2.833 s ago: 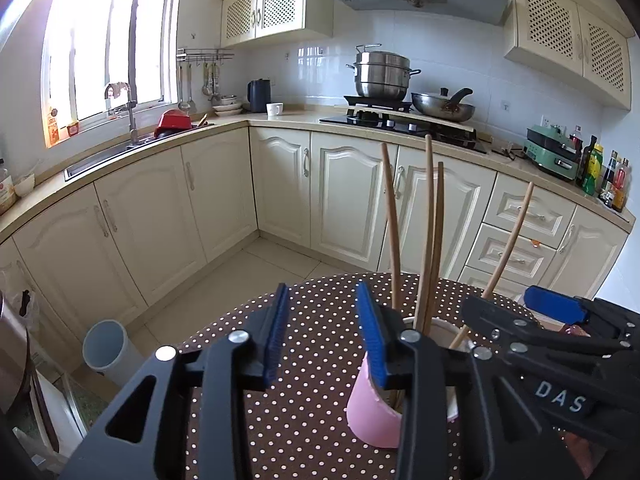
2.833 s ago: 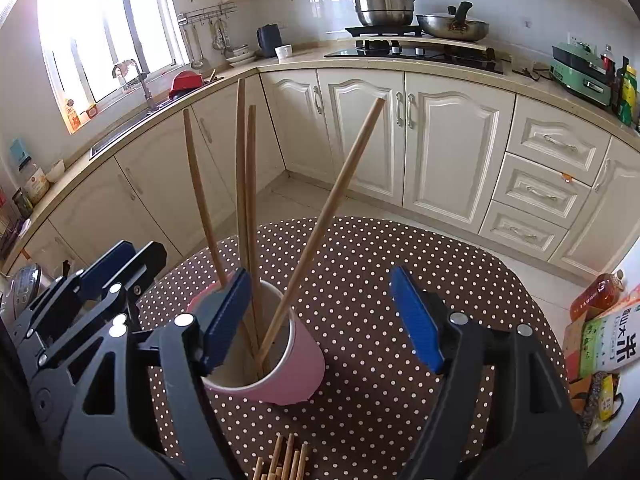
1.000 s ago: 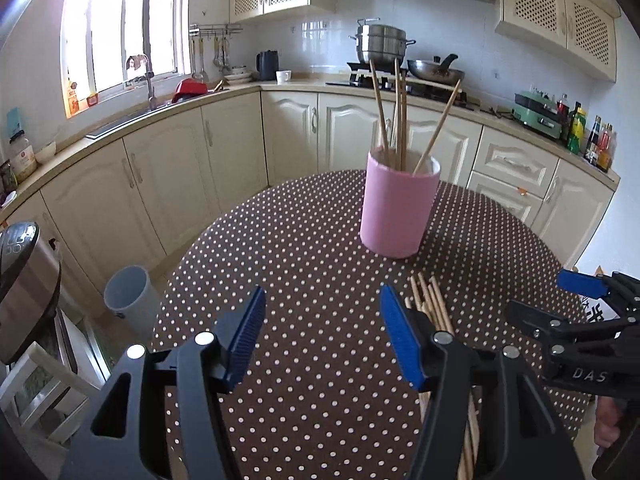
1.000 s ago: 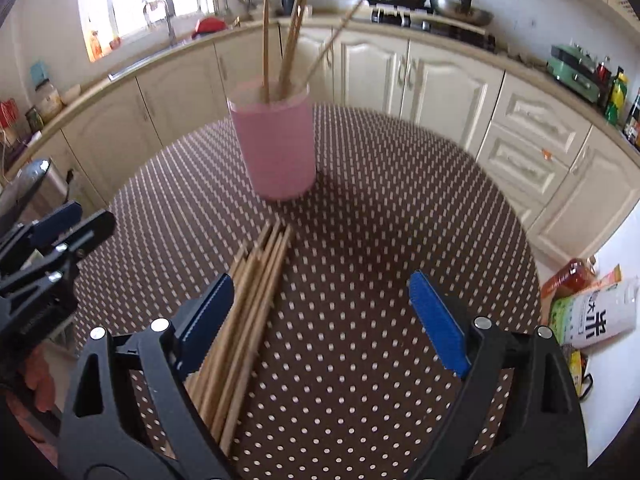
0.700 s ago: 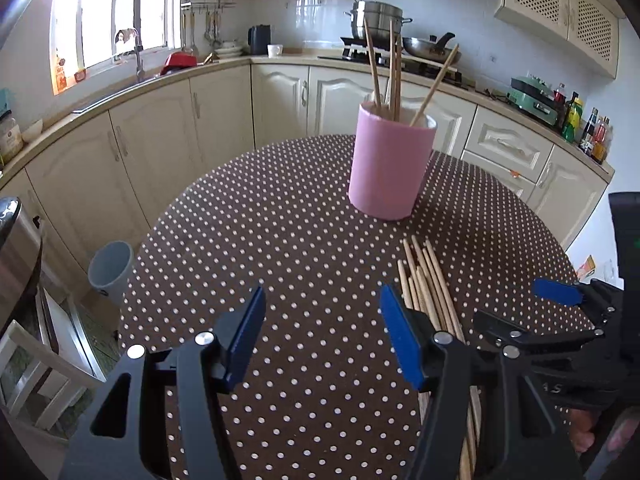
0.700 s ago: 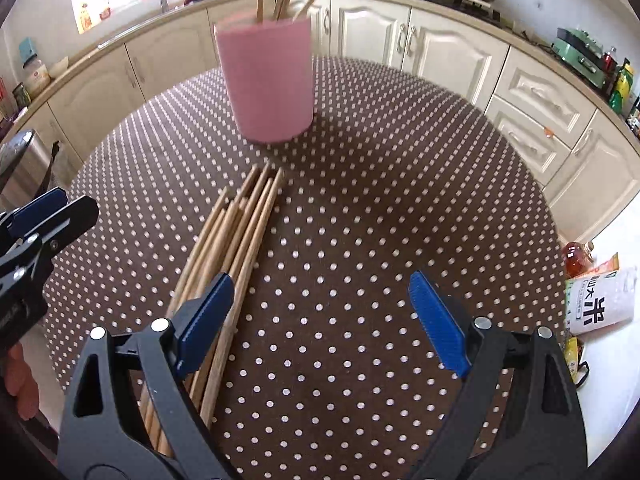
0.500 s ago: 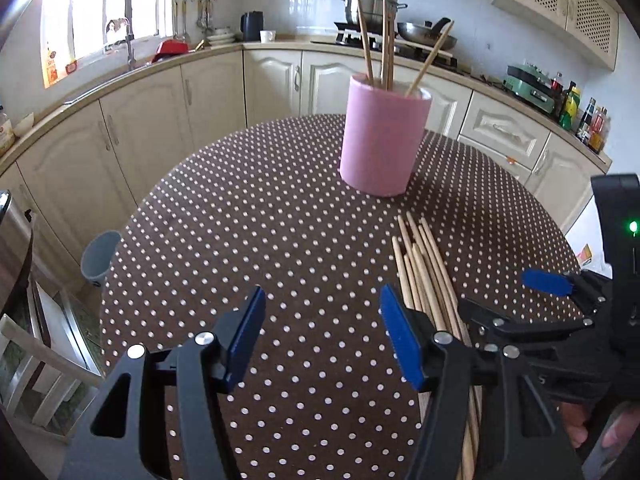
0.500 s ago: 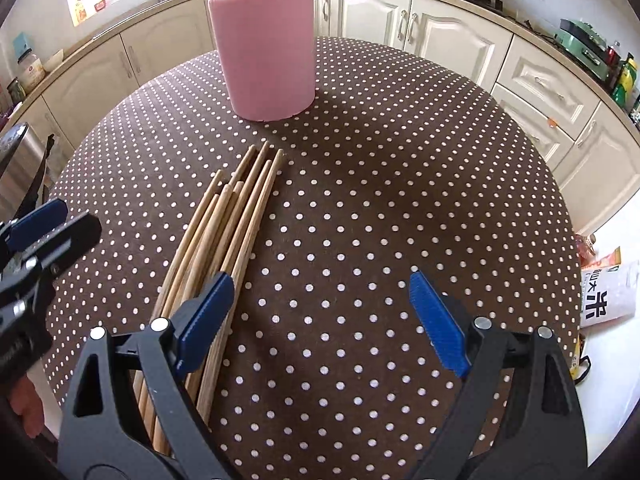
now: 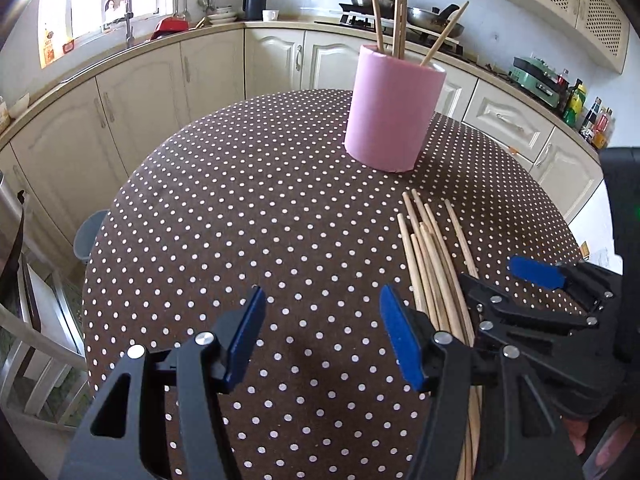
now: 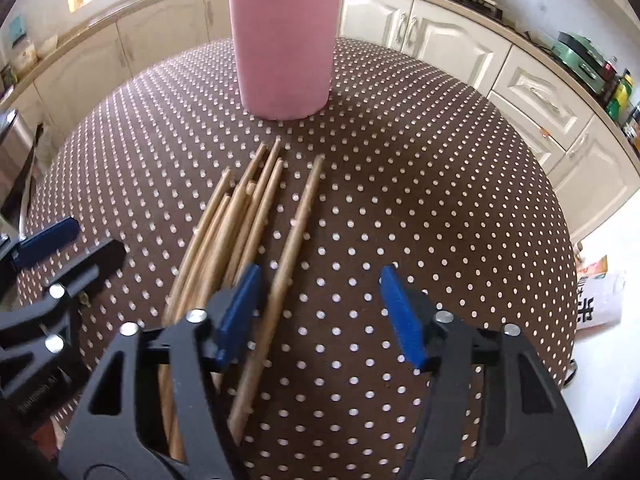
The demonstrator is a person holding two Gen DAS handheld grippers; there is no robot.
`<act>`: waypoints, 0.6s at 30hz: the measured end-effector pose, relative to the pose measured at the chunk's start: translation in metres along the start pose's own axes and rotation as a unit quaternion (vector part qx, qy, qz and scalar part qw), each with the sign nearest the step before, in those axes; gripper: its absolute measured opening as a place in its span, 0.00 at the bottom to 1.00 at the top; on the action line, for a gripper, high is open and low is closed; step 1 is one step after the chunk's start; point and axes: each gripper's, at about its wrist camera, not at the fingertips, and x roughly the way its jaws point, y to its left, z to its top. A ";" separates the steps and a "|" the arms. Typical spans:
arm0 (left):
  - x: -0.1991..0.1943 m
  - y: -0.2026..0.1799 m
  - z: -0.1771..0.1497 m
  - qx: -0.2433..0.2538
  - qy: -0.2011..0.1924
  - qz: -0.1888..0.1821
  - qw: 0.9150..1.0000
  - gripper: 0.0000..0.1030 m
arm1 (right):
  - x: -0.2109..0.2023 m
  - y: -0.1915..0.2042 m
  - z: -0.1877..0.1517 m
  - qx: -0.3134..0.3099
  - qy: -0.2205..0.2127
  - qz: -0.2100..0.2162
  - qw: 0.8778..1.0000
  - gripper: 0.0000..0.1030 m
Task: Organize utensils
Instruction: 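Move both open grippers down to the chopstick pile, then close the right gripper on a chopstick while the left gripper grasps another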
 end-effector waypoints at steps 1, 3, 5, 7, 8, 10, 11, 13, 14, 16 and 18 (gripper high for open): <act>-0.001 0.000 0.000 0.002 -0.001 0.001 1.000 0.58 | 0.000 0.001 0.000 -0.001 0.000 0.005 1.000 0.46; -0.002 0.001 0.000 0.005 -0.002 0.002 1.000 0.58 | -0.003 0.002 0.000 0.005 0.002 0.018 1.000 0.28; -0.001 0.000 0.001 0.010 0.002 -0.005 1.000 0.58 | -0.004 0.003 0.001 0.000 0.002 0.025 1.000 0.14; 0.000 -0.002 0.002 0.011 0.007 -0.013 1.000 0.58 | -0.003 -0.003 0.003 0.009 0.003 0.046 0.999 0.10; 0.001 -0.002 0.002 0.011 0.010 -0.019 1.000 0.58 | -0.003 -0.006 0.002 0.016 0.003 0.056 0.998 0.08; 0.002 -0.004 0.003 0.014 0.015 -0.037 0.999 0.58 | 0.001 -0.024 0.003 0.043 0.004 0.095 0.995 0.06; 0.003 -0.006 0.004 0.015 0.018 -0.045 0.999 0.58 | 0.002 -0.027 0.003 0.048 0.004 0.106 0.993 0.06; 0.007 -0.009 0.004 0.019 0.025 -0.059 0.998 0.58 | 0.004 -0.041 0.003 0.062 0.003 0.137 0.989 0.06; 0.010 -0.012 0.005 0.023 0.031 -0.063 0.997 0.58 | 0.005 -0.045 0.002 0.069 0.003 0.149 0.986 0.06; 0.016 -0.016 0.005 0.027 0.041 -0.067 0.997 0.58 | 0.004 -0.057 0.002 0.073 0.003 0.157 0.985 0.06; 0.023 -0.020 0.005 0.031 0.050 -0.059 0.997 0.58 | 0.003 -0.058 0.001 0.072 0.000 0.157 0.985 0.06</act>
